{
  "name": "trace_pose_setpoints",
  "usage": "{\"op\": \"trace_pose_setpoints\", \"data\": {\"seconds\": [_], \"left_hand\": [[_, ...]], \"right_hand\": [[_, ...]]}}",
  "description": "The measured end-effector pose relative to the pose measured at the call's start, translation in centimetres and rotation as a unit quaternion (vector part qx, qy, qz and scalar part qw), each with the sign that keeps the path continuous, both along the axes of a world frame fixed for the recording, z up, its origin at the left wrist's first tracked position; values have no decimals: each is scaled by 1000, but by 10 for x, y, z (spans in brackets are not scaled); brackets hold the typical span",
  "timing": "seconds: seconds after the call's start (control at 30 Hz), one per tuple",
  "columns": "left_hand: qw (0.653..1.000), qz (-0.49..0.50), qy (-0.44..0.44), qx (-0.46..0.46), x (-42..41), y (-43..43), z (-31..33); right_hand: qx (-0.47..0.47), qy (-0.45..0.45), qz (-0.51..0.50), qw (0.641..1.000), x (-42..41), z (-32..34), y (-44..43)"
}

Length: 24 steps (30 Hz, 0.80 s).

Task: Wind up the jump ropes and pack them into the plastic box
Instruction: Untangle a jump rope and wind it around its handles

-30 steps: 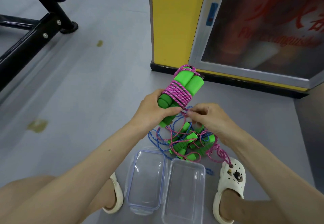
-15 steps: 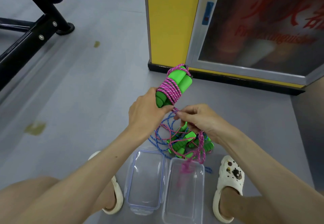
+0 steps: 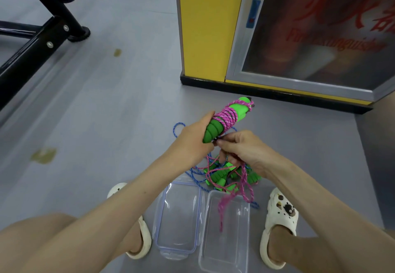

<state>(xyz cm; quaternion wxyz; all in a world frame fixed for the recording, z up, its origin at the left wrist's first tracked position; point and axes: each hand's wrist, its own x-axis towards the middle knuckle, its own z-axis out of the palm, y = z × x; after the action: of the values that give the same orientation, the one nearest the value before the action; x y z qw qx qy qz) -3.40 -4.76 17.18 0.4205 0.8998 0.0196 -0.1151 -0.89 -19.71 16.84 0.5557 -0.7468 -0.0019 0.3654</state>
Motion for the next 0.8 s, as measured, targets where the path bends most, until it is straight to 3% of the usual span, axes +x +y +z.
{"op": "trace_pose_setpoints", "data": {"seconds": [0.07,0.13,0.3,0.4,0.53,0.63,0.73,0.8], "left_hand": [[992,-18,-30,121,-1,1,-5],[981,-19,-48,185,-1,6,-10],[973,-31,-70,219,-2,9,-9],[972,-28,-70,222,-3,8,-9],[968,-18,-78,238,-3,4,-10],[963,-21,-88,252,-5,2,-12],[957,-24,-99,270,-8,-1,-13],[950,-22,-112,292,-7,-2,-12]], "right_hand": [[-2,18,-4,1000,2,0,2],[-10,24,-20,999,5,1,3],[-71,-26,-42,996,9,-2,3],[-60,-43,-41,996,8,0,3],[-118,-175,5,977,8,1,2],[-155,-208,-5,966,7,-1,3],[-158,-154,-34,975,8,0,3],[-66,-39,-77,994,9,2,3]]}}
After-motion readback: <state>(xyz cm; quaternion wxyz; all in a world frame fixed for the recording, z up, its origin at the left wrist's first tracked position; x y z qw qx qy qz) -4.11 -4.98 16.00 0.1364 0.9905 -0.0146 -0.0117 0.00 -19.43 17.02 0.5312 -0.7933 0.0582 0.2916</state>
